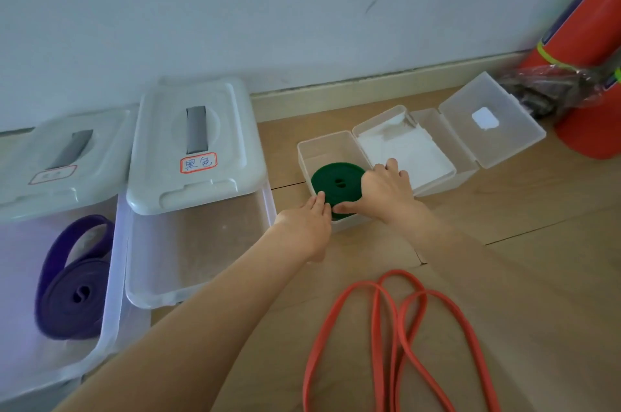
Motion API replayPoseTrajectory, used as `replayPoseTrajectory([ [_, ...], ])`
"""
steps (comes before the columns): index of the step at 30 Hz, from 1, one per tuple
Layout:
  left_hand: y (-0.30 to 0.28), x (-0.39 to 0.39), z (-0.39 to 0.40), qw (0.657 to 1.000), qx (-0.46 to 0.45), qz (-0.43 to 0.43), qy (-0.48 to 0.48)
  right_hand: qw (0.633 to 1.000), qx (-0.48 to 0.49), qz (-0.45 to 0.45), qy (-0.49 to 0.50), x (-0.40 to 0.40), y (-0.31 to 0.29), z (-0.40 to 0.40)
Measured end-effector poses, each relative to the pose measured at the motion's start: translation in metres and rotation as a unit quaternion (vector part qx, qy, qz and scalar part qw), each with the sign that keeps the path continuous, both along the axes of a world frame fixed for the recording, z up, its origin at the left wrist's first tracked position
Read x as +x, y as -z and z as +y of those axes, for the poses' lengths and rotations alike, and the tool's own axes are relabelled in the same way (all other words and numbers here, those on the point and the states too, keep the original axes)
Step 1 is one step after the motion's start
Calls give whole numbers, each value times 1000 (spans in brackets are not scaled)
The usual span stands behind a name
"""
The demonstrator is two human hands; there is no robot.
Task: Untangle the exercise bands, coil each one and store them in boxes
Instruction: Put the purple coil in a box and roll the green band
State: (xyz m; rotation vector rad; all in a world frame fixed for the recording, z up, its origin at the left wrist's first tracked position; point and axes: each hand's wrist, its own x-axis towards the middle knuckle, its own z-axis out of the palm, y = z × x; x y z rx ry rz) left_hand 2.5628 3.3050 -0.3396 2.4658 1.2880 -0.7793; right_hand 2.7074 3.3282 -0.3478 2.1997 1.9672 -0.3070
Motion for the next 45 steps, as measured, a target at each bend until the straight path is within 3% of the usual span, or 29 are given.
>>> replayPoseTrajectory([
  [3,0,0,1,1000,-4,-4,4,999,14,27,29,0,4,-3],
  [9,3,2,3,1000,-9,-5,4,998,15,-35,46,-18,14,0],
  [12,4,2,1,1000,2,-2,-1,997,-24,18,74,-11,7,3],
  [15,2,2,-2,1000,14,7,-11,996,-65,49,28,1,-12,-4],
  [17,-2,4,-9,999,33,2,-9,996,-43,75,11,12,-25,-19],
  [21,-6,-2,-46,987,83,-132,-24,979,13,193,64,25,-29,-79],
  [24,0,-13,-89,972,90,-213,-30,973,-9,214,80,26,-16,-131],
  [28,23,-27,-142,979,16,-180,-96,967,-49,235,91,21,6,-183],
  [32,40,-40,-178,967,-71,-177,-168,982,-36,170,67,7,20,-212],
  [34,37,-45,-185,938,-129,-215,-239,984,6,164,67,0,16,-215],
  [36,29,-48,-192,905,-176,-240,-304,984,-16,170,54,-3,7,-214],
  [37,27,-49,-198,906,-183,-228,-307,983,-49,174,44,-3,3,-215],
  [40,22,-47,-231,961,-152,-97,-208,978,-170,123,3,3,-7,-230],
  [42,20,-44,-250,977,-118,-59,-166,972,-216,95,2,11,-8,-247],
  [43,17,-44,-256,980,-95,-54,-167,974,-209,85,0,12,-9,-256],
  [45,9,-46,-262,977,-58,-69,-191,993,-107,51,-14,11,-15,-273],
])
